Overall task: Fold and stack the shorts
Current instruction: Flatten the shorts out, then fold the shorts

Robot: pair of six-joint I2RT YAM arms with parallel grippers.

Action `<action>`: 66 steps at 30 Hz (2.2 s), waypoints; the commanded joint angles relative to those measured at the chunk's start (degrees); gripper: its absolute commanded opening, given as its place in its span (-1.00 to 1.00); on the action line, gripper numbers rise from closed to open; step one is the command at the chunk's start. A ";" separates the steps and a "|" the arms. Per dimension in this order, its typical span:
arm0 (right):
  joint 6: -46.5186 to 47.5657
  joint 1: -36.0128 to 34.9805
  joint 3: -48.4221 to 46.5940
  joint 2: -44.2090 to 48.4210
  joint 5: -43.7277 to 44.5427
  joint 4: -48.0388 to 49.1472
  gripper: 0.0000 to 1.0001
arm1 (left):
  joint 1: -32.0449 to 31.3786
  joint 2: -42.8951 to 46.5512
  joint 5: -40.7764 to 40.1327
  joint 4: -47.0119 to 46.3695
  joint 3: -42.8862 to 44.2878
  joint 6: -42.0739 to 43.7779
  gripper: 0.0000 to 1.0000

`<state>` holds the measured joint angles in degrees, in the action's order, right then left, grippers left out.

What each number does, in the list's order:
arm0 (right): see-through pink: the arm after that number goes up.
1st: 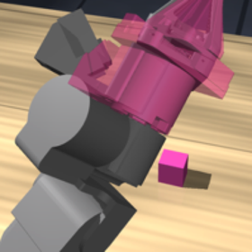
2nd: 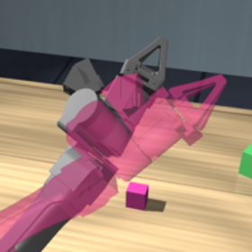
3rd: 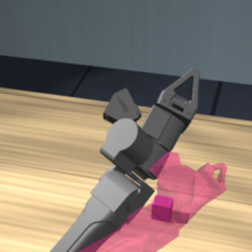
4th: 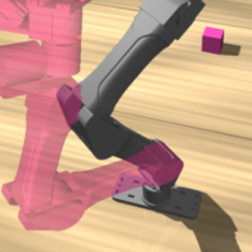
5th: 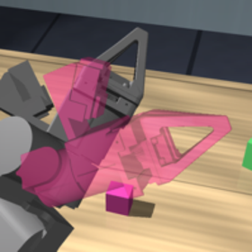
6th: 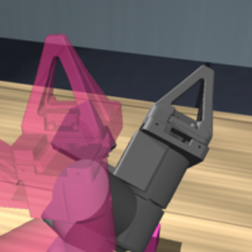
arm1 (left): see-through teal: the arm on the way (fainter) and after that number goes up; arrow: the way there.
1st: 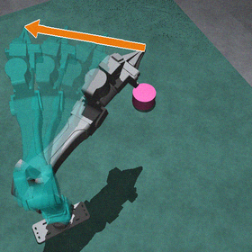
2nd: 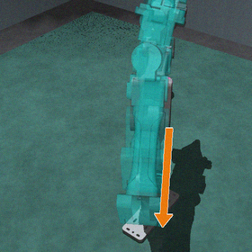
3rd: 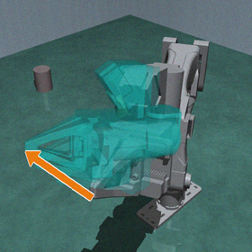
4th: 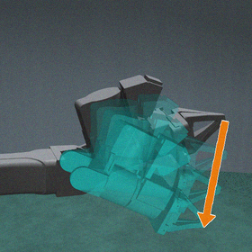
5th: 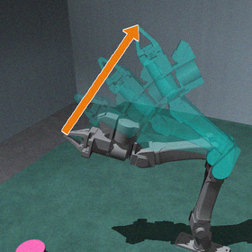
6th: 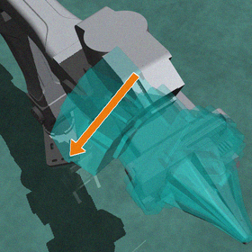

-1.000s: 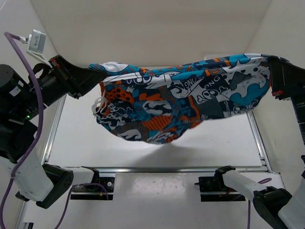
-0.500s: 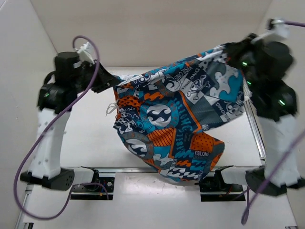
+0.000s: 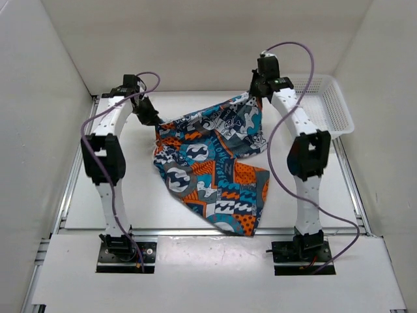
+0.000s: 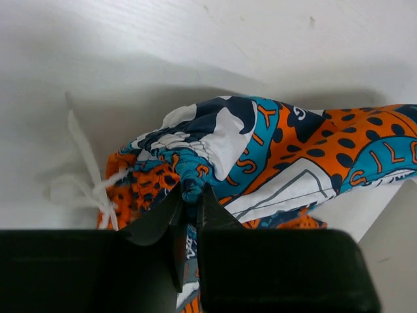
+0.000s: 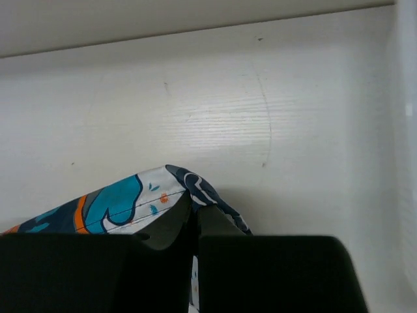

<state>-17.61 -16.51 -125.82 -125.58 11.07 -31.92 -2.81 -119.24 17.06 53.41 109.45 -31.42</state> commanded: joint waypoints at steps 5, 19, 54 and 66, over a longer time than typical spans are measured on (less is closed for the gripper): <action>-1.11 2.10 -12.62 -7.58 -6.59 -2.71 -0.99 | 3.15 -8.28 3.68 -1.38 15.16 0.14 -0.79; -1.64 2.10 15.94 17.90 -9.66 -1.39 -0.99 | 3.16 -9.88 5.26 -1.38 18.18 0.66 -0.79; -12.63 -58.10 72.29 56.77 5.10 -10.54 -0.99 | 7.29 22.20 -4.92 -0.85 -22.69 7.60 -0.79; -18.60 -65.75 68.79 49.09 11.41 -15.09 0.73 | 10.37 23.08 -6.51 -0.85 -32.02 5.40 1.00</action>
<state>-33.36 -82.35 -53.47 -79.96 16.53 -42.85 7.09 -99.85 11.40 54.63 77.30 -26.06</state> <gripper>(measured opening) 0.851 0.984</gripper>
